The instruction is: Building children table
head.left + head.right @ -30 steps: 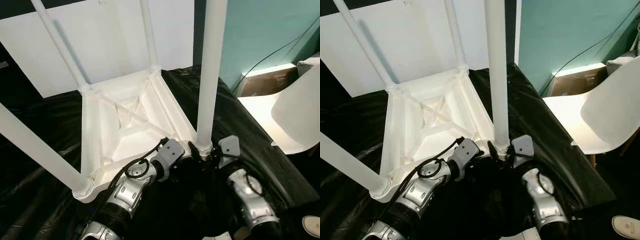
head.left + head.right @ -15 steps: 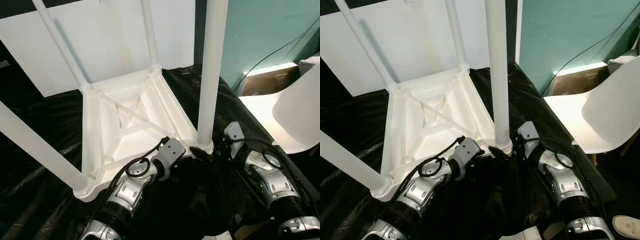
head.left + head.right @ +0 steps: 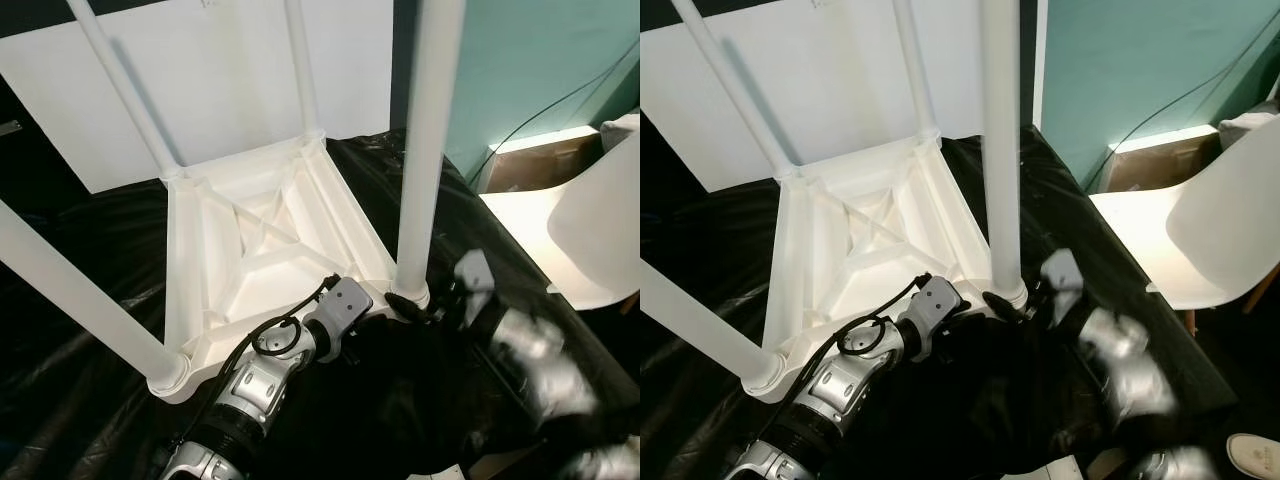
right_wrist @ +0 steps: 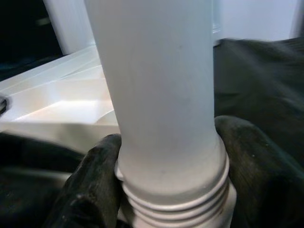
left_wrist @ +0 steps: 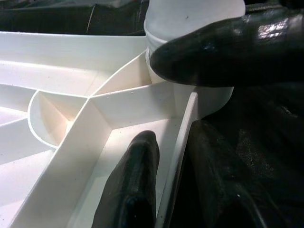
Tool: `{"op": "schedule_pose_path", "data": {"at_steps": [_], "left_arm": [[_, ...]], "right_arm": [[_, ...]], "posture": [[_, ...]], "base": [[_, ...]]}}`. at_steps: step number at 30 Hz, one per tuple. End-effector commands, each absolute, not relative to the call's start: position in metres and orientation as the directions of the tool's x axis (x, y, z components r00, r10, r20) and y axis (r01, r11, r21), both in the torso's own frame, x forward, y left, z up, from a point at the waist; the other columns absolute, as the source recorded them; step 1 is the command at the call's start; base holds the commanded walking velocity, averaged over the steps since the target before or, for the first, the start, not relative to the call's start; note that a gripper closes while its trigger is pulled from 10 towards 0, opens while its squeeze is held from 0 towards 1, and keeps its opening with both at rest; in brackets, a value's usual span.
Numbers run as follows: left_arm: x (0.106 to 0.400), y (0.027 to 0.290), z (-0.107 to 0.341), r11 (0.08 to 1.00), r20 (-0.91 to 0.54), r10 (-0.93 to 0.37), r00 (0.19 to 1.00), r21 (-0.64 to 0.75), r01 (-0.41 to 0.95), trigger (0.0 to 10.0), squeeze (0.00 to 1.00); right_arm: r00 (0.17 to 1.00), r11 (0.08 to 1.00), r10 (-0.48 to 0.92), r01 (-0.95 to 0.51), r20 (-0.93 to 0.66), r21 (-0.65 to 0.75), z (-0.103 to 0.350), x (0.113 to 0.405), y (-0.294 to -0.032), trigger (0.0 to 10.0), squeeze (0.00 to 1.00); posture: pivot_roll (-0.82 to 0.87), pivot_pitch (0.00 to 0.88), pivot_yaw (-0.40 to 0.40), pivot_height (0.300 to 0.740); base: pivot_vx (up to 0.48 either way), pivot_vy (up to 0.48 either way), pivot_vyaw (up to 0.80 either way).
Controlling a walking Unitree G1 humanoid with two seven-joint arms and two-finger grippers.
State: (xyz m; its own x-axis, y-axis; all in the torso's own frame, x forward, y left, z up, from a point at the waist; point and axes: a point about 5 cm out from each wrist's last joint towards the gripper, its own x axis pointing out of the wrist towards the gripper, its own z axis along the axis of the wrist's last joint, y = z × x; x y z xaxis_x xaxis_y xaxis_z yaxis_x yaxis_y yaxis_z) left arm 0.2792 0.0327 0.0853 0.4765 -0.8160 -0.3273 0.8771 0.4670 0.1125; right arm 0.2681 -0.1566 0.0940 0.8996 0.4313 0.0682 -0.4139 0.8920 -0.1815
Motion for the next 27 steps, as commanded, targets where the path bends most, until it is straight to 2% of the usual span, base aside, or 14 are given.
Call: {"op": "schedule_pose_path", "data": {"at_steps": [1, 2, 5, 7, 13, 14, 15, 16, 20, 21, 22, 24, 27], "left_arm": [[0.268, 0.049, 0.050, 0.473, -0.487, -0.760, 0.430, 0.040, 0.880, 10.0, 0.00], [0.268, 0.049, 0.050, 0.473, -0.486, -0.760, 0.431, 0.042, 0.880, 10.0, 0.00], [0.267, 0.049, 0.050, 0.471, -0.485, -0.761, 0.431, 0.043, 0.881, 10.0, 0.00], [0.266, 0.048, 0.049, 0.469, -0.485, -0.763, 0.426, 0.038, 0.882, 10.0, 0.00], [0.266, 0.048, 0.049, 0.464, -0.487, -0.765, 0.422, 0.037, 0.885, 10.0, 0.00], [0.266, 0.048, 0.049, 0.465, -0.487, -0.764, 0.423, 0.040, 0.885, 10.0, 0.00], [0.267, 0.048, 0.049, 0.465, -0.487, -0.763, 0.425, 0.042, 0.884, 10.0, 0.00], [0.267, 0.048, 0.050, 0.465, -0.486, -0.763, 0.425, 0.043, 0.884, 10.0, 0.00], [0.267, 0.047, 0.050, 0.465, -0.486, -0.764, 0.425, 0.043, 0.884, 10.0, 0.00], [0.267, 0.047, 0.050, 0.470, -0.483, -0.764, 0.428, 0.038, 0.882, 10.0, 0.00], [0.267, 0.046, 0.050, 0.472, -0.482, -0.764, 0.429, 0.036, 0.881, 10.0, 0.00], [0.267, 0.046, 0.050, 0.473, -0.481, -0.764, 0.430, 0.035, 0.880, 10.0, 0.00], [0.268, 0.046, 0.050, 0.474, -0.480, -0.764, 0.431, 0.036, 0.880, 10.0, 0.00]], "right_arm": [[0.949, 0.936, 0.314, -0.307, 0.017, -0.170, 0.082, 0.258, -0.169, 0.0, 0.00], [0.957, 0.952, 0.291, -0.291, -0.017, -0.096, 0.077, 0.254, -0.163, 0.0, 0.00], [0.962, 0.963, 0.268, -0.270, -0.045, -0.028, 0.073, 0.254, -0.159, 0.0, 0.00], [0.982, 0.982, 0.184, -0.181, -0.048, 0.055, 0.073, 0.265, -0.160, 0.0, 0.00], [0.969, 0.968, 0.248, -0.248, -0.013, 0.035, 0.078, 0.266, -0.146, 0.0, 0.00], [0.961, 0.961, 0.276, -0.275, -0.009, 0.013, 0.079, 0.267, -0.145, 10.0, 0.00], [0.956, 0.956, 0.293, -0.293, -0.006, -0.003, 0.080, 0.267, -0.145, 10.0, 0.00], [0.946, 0.946, 0.324, -0.324, 0.009, -0.004, 0.083, 0.267, -0.141, 10.0, 1.00], [0.939, 0.939, 0.343, -0.343, 0.021, -0.001, 0.085, 0.267, -0.139, 10.0, 1.00], [0.880, 0.880, 0.475, -0.474, 0.027, -0.045, 0.092, 0.270, -0.134, 10.0, 0.89], [0.838, 0.836, 0.545, -0.543, 0.021, -0.079, 0.098, 0.275, -0.136, 10.0, 0.00], [0.782, 0.778, 0.623, -0.618, 0.007, -0.112, 0.105, 0.281, -0.140, 10.0, 0.00], [0.760, 0.756, 0.649, -0.645, 0.002, -0.115, 0.107, 0.284, -0.142, 10.0, 0.00]], "posture": [[-0.10, 0.000, 0.098, 0.740], [-0.10, 0.000, 0.097, 0.740], [-0.10, 0.000, 0.097, 0.740], [-0.11, 0.000, 0.104, 0.740], [-0.11, 0.000, 0.101, 0.740], [-0.11, 0.000, 0.101, 0.740], [-0.11, 0.000, 0.101, 0.740], [-0.10, 0.000, 0.096, 0.740], [-0.10, 0.000, 0.096, 0.740], [-0.11, 0.000, 0.092, 0.740], [-0.11, 0.000, 0.091, 0.740], [-0.11, 0.000, 0.090, 0.740], [-0.11, 0.000, 0.089, 0.740]], "base": [[0.000, 0.000, 0.00], [0.000, 0.000, 0.00], [0.000, 0.000, 0.00], [0.000, 0.000, 0.00], [0.000, 0.000, 0.00], [0.000, 0.000, 0.00], [0.000, 0.000, 0.00], [0.000, 0.000, 0.00], [0.000, 0.000, 0.00], [0.000, 0.000, 0.00], [0.000, 0.000, 0.00], [0.000, 0.000, 0.00], [0.000, 0.000, 0.00]]}}
